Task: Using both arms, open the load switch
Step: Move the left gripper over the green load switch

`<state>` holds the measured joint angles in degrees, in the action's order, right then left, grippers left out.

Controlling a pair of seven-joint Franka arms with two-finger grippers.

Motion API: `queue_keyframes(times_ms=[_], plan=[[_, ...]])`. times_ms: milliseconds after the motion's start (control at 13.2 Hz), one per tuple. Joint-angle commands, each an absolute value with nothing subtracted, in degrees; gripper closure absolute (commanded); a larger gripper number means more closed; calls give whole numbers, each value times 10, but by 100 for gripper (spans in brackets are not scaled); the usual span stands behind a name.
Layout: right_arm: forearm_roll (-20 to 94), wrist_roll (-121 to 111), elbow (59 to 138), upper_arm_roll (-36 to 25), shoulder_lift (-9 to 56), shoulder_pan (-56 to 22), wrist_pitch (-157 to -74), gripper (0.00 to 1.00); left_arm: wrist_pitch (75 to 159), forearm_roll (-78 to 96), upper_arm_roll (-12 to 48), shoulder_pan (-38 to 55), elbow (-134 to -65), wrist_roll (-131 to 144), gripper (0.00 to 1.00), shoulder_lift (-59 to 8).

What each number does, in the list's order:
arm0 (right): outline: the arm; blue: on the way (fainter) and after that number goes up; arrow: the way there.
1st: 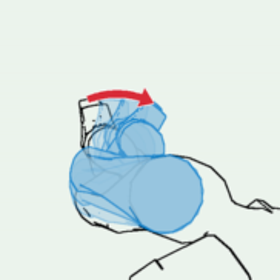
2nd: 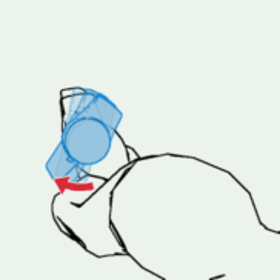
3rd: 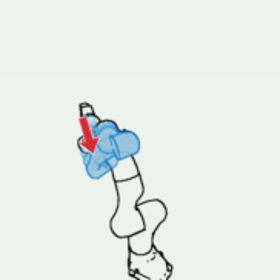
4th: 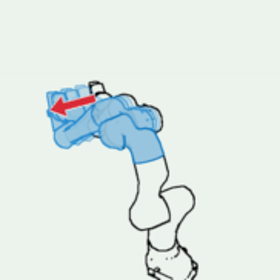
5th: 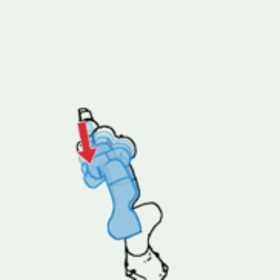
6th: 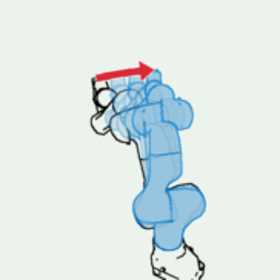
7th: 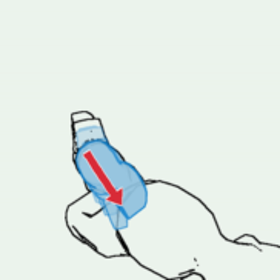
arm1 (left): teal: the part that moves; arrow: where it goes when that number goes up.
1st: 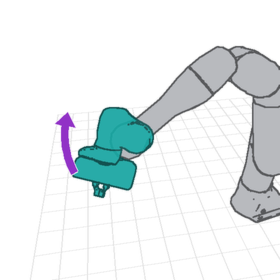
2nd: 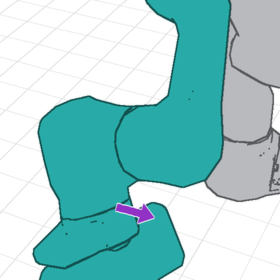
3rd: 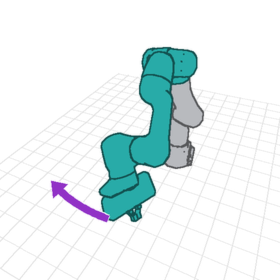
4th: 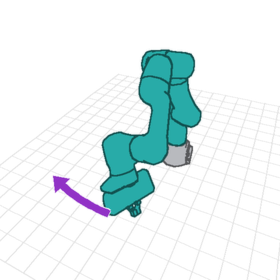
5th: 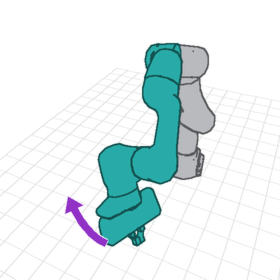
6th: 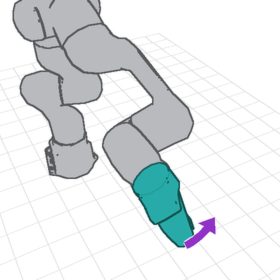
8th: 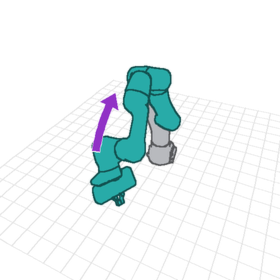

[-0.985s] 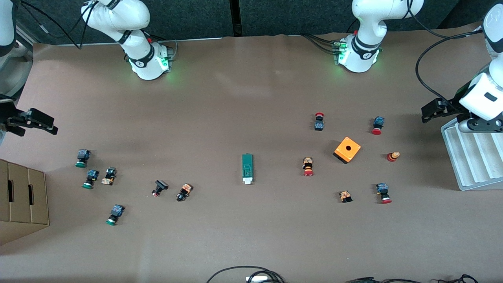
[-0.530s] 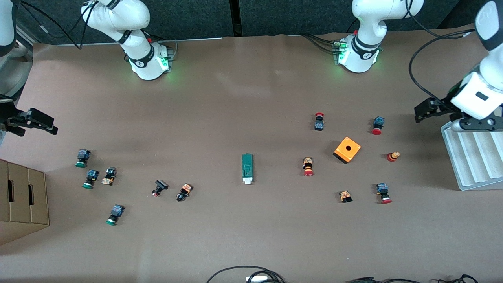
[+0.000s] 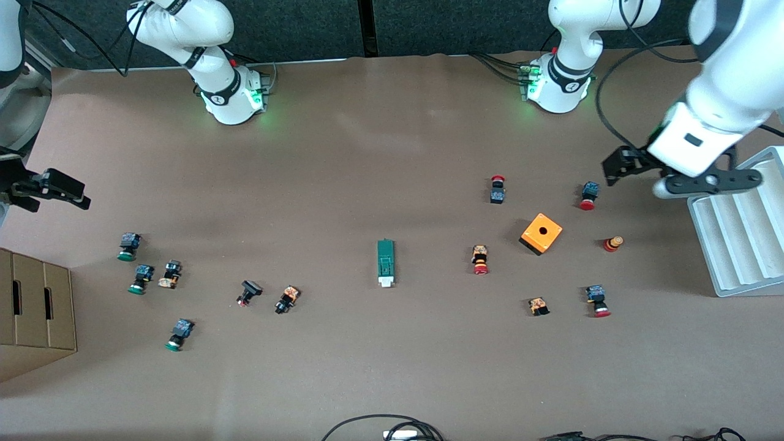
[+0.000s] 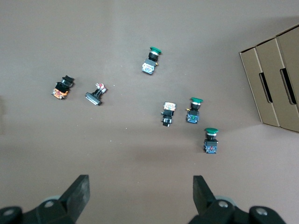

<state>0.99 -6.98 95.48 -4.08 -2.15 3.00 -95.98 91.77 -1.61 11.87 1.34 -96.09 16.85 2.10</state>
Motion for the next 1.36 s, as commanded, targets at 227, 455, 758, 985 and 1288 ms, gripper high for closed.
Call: queue_keyframes(times_ms=[227,455,758,985,1288], plan=[[3,-69,947,-42,-20,27,-953,0,912,-11,211,12,-947,306,0,17],[3,-69,948,-42,-20,28,-953,0,938,-11,256,12,-938,371,0,-2],[3,-69,947,-42,-20,28,-953,0,1032,-18,319,12,-938,482,0,-42],[3,-69,948,-42,-20,28,-953,0,1111,-25,348,25,-940,547,0,-76],[3,-69,948,-43,-20,29,-953,0,1123,-148,348,111,-940,676,0,-117]])
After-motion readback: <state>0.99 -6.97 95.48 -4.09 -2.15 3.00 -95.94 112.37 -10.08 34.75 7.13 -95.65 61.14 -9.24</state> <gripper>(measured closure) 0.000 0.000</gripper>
